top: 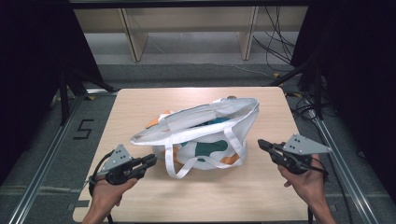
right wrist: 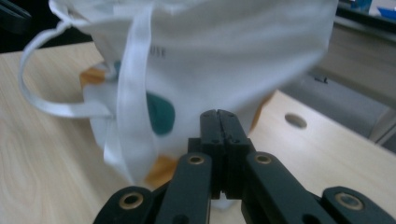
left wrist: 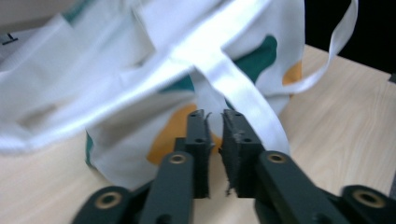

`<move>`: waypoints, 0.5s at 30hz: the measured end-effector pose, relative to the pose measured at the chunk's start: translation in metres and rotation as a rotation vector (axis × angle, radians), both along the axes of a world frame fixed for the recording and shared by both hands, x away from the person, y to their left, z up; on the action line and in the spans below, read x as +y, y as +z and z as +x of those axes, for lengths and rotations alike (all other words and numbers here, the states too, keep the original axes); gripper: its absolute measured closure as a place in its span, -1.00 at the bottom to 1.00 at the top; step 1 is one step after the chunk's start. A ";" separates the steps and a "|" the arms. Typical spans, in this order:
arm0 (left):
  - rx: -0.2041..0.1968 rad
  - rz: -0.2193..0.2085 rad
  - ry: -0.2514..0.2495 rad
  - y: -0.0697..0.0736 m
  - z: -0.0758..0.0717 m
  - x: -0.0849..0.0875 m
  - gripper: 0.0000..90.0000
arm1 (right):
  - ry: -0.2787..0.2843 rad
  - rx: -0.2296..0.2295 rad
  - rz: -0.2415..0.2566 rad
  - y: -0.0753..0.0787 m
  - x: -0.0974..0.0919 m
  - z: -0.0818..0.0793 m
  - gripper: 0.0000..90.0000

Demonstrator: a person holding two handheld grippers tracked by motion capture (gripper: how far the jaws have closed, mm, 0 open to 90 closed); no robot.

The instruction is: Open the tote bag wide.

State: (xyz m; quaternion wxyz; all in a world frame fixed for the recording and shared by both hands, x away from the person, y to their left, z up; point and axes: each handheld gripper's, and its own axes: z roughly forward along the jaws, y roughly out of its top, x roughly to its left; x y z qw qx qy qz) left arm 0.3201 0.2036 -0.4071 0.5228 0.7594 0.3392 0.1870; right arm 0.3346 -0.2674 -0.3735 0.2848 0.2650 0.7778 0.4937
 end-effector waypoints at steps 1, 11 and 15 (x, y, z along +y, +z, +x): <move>0.000 0.000 0.000 0.000 0.000 0.000 0.89 | 0.000 0.000 0.000 0.000 0.000 0.000 1.00; -0.006 0.014 0.032 0.034 0.047 -0.003 0.94 | 0.036 -0.085 -0.038 0.065 0.030 0.034 1.00; 0.006 0.027 0.038 0.035 0.065 -0.010 0.95 | 0.019 -0.069 -0.075 0.075 0.040 0.053 1.00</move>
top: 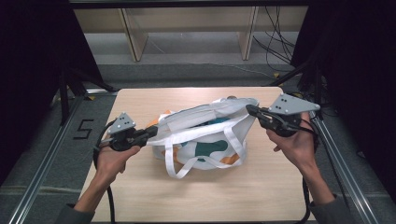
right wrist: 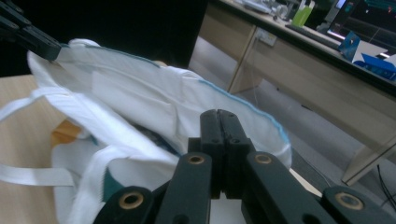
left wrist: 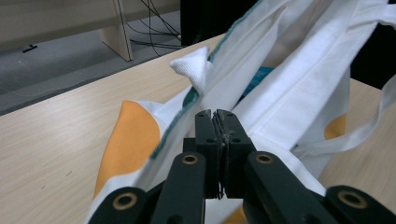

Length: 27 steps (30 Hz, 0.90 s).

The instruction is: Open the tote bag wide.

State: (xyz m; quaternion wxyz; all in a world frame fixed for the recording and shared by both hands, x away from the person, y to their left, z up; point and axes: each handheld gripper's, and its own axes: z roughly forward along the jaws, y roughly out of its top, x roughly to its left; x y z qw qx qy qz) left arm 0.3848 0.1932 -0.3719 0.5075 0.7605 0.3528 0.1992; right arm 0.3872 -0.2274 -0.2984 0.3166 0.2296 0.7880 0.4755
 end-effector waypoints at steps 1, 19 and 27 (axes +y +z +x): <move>0.003 0.006 -0.006 0.001 0.005 -0.003 0.95 | -0.006 0.003 -0.008 0.000 0.002 0.003 1.00; 0.172 0.171 0.036 -0.041 0.103 -0.035 0.98 | -0.118 0.295 -0.210 -0.087 0.004 0.071 1.00; 0.256 0.176 0.046 -0.079 0.116 -0.025 0.99 | -0.094 0.465 -0.244 -0.151 0.012 0.083 1.00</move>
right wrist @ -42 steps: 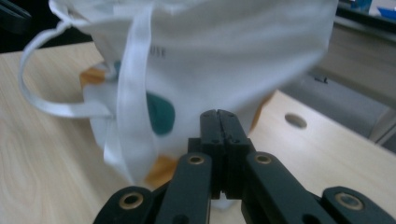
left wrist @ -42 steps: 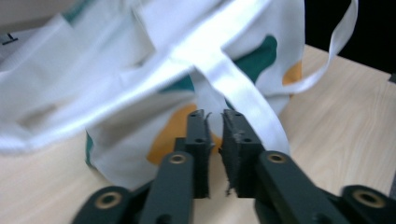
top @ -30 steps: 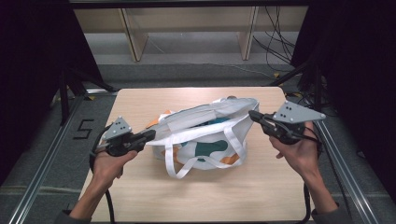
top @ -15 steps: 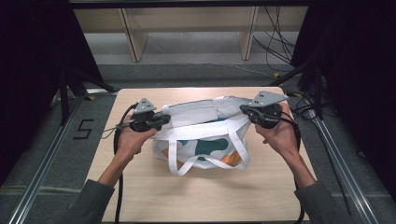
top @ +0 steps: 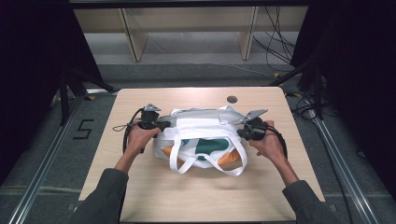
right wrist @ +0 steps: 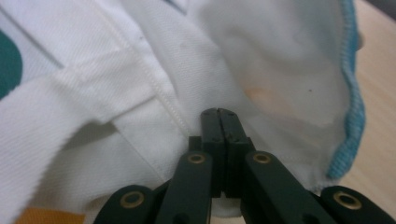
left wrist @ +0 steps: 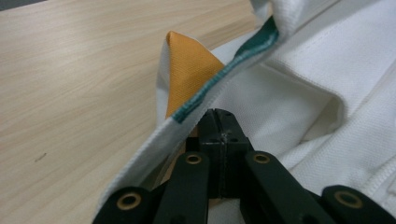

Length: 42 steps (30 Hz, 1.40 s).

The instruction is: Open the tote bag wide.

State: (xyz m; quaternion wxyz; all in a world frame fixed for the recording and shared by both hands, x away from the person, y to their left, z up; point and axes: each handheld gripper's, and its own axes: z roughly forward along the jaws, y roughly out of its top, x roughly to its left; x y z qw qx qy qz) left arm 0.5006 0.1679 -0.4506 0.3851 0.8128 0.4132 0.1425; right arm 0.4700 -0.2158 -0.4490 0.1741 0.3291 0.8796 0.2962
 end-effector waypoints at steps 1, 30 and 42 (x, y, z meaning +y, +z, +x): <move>-0.001 0.015 0.005 0.002 -0.001 -0.003 0.99 | -0.004 0.005 -0.014 -0.003 0.002 -0.002 1.00; -0.027 0.023 -0.167 0.043 0.004 -0.078 0.96 | 0.205 -0.014 -0.020 0.037 0.051 -0.019 1.00; -0.017 -0.009 -0.277 0.054 -0.022 -0.081 0.94 | 0.329 0.053 -0.030 0.027 0.057 -0.049 1.00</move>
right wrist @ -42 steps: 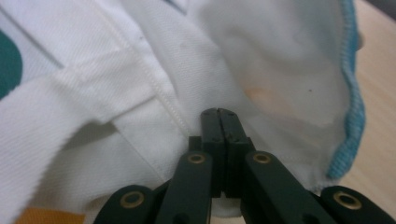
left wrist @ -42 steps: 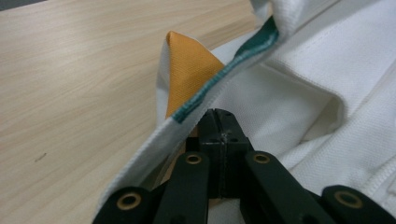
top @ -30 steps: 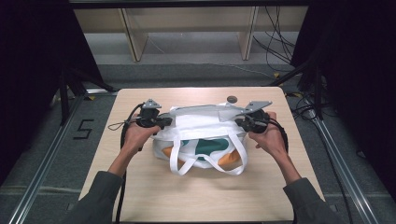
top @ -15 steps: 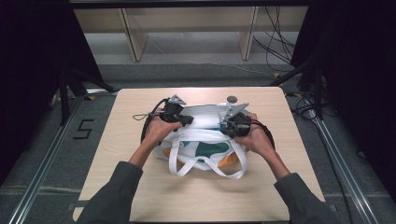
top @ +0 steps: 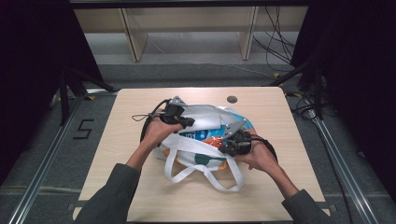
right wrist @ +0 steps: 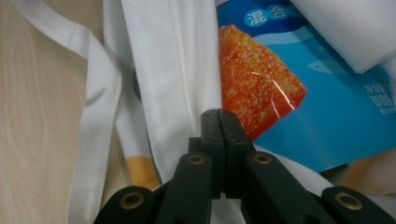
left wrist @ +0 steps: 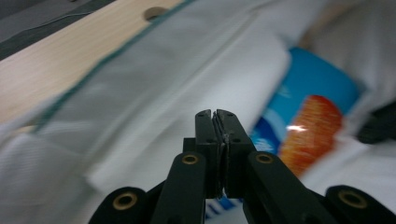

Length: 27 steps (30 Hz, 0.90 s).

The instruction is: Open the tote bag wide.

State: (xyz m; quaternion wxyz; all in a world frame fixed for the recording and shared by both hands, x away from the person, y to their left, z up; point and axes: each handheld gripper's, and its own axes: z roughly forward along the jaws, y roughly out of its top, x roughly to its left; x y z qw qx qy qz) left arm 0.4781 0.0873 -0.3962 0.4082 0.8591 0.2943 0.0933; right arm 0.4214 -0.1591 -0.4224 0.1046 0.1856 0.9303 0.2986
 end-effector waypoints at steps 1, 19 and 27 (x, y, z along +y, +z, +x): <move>0.000 0.000 0.000 0.000 0.000 0.000 0.94 | 0.000 0.000 0.000 0.000 0.000 0.000 1.00; -0.106 0.271 0.232 -0.030 0.071 -0.026 0.99 | 0.070 0.010 -0.088 -0.016 0.008 -0.022 1.00; -0.087 0.113 0.159 -0.011 0.041 -0.003 0.95 | 0.002 -0.091 0.110 0.019 -0.007 -0.012 1.00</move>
